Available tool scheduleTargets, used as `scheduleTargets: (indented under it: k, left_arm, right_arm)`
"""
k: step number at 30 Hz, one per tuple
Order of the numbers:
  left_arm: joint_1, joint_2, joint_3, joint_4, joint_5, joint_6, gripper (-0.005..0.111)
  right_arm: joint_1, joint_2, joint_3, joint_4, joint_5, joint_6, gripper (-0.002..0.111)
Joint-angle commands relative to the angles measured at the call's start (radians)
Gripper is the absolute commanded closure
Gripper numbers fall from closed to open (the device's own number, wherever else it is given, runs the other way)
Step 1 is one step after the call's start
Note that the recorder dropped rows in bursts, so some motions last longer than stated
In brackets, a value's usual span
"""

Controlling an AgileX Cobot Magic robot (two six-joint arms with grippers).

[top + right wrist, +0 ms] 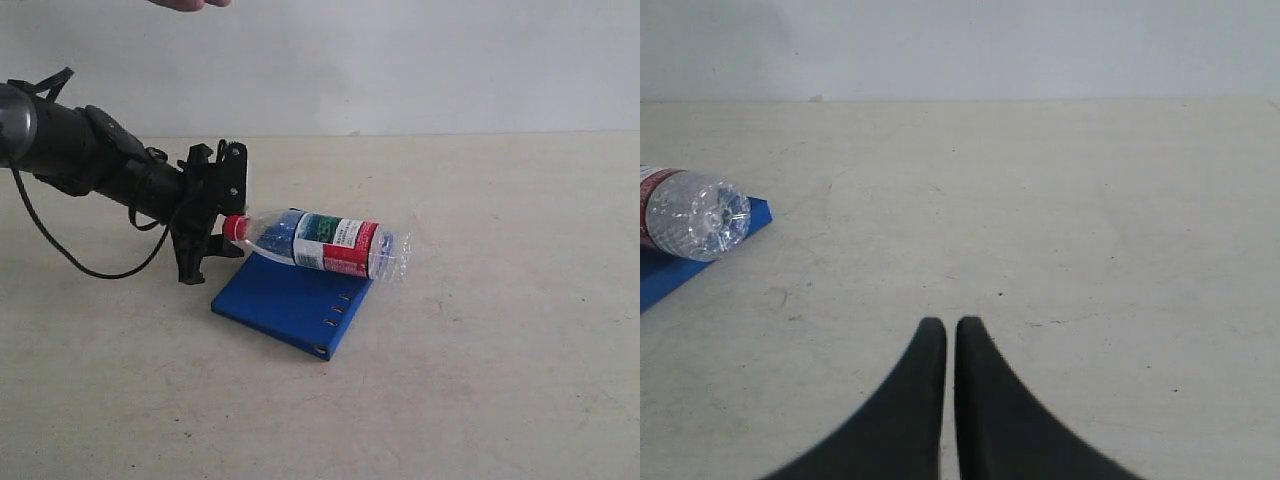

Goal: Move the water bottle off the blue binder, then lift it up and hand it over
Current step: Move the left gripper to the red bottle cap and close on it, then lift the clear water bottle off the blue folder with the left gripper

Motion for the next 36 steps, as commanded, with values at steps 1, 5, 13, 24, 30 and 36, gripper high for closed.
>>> scheduleTargets:
  k: [1, 5, 13, 24, 30, 36]
  left_arm:
    - [-0.027, 0.001, -0.033, -0.002, 0.009, 0.005, 0.054]
    - [-0.034, 0.001, -0.036, 0.008, 0.002, 0.005, 0.056]
    - [-0.034, -0.004, -0.036, 0.019, -0.009, -0.011, 0.096]
    - [-0.032, -0.097, -0.036, 0.019, -0.325, -0.136, 0.102]
    - [-0.032, -0.230, -0.032, 0.006, -0.375, -0.234, 0.102]
    - [-0.032, -0.288, -0.032, 0.006, -0.363, -0.330, 0.102]
  right_arm:
    - [0.002, -0.004, -0.001, -0.004, -0.011, -0.001, 0.107]
    - [0.002, -0.004, -0.001, -0.004, -0.011, -0.001, 0.107]
    - [0.002, -0.004, -0.001, -0.004, -0.011, -0.001, 0.107]
    - [0.002, -0.004, -0.001, -0.004, -0.011, -0.001, 0.107]
    - [0.002, -0.004, -0.001, -0.004, -0.011, -0.001, 0.107]
    - [0.002, -0.004, -0.001, -0.004, -0.011, -0.001, 0.107]
